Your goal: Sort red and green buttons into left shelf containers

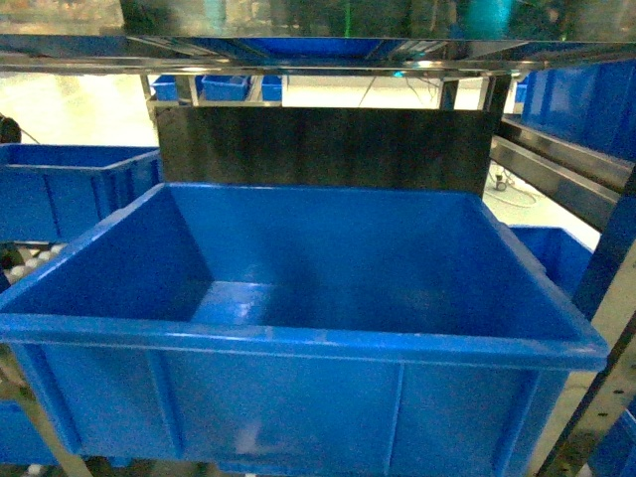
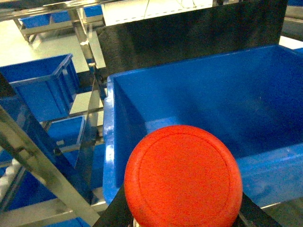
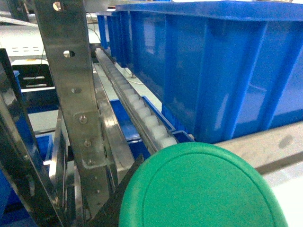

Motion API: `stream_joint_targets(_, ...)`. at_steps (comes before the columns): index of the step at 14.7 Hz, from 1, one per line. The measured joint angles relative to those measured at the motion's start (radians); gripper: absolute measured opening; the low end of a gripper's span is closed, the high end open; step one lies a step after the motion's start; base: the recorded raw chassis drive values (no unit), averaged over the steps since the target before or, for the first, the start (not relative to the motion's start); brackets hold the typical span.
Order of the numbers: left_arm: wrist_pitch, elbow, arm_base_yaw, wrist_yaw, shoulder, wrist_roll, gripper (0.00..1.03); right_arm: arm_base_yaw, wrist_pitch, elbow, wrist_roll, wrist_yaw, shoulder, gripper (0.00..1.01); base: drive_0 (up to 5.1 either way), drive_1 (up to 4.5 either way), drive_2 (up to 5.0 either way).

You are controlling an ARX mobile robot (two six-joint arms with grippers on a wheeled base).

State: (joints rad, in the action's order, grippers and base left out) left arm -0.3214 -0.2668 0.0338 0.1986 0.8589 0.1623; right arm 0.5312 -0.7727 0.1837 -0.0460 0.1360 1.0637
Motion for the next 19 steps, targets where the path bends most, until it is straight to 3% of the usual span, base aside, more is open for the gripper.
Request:
stream_joint_targets(2, 0.004, 0.0, 0.0, 0.0, 0.007, 0.0, 0.24, 0.0, 0.007, 0.0, 0.0, 0.0, 0.001, 0.26, 0.0, 4.21, -4.2)
stream_joint_targets(3, 0.003, 0.0, 0.0, 0.0, 0.002, 0.0, 0.24, -0.007, 0.019, 0.0, 0.0, 0.024, -0.007, 0.26, 0.0, 4.21, -4.2)
stream_joint_targets(4, 0.006, 0.0, 0.0, 0.0, 0.003, 0.0, 0.24, -0.048, 0.01, -0.003, 0.002, 0.027, -0.014, 0.26, 0.0, 4.21, -4.2)
stream_joint_targets(6, 0.006, 0.0, 0.0, 0.0, 0.002, 0.0, 0.24, -0.187, 0.013, -0.003, 0.018, 0.048, -0.058, 0.26, 0.0, 4.21, -4.2)
stream_joint_targets(7, 0.006, 0.0, 0.0, 0.0, 0.002, 0.0, 0.24, -0.284, -0.022, 0.0, 0.031, 0.039, -0.034, 0.26, 0.0, 4.21, -4.2)
stream_joint_targets(8, 0.006, 0.0, 0.0, 0.0, 0.002, 0.0, 0.24, -0.365, -0.05, 0.014, 0.035, 0.003, 0.024, 0.26, 0.0, 4.21, -4.2)
stream_joint_targets(11, 0.005, 0.0, 0.0, 0.0, 0.002, 0.0, 0.24, -0.539, -0.19, 0.083, 0.038, -0.061, 0.249, 0.26, 0.0, 2.81, -2.8)
stream_joint_targets(15, 0.006, 0.0, 0.0, 0.0, 0.002, 0.0, 0.24, -0.695, -0.244, 0.197, -0.038, -0.16, 0.513, 0.26, 0.0, 0.0, 0.0)
stream_joint_targets(17, 0.006, 0.0, 0.0, 0.0, 0.002, 0.0, 0.24, -0.758, -0.241, 0.231, -0.066, -0.162, 0.586, 0.26, 0.0, 0.0, 0.0)
stream_joint_targets(19, 0.006, 0.0, 0.0, 0.0, 0.002, 0.0, 0.24, -0.793, -0.238, 0.249, -0.096, -0.101, 0.591, 0.26, 0.0, 0.0, 0.0)
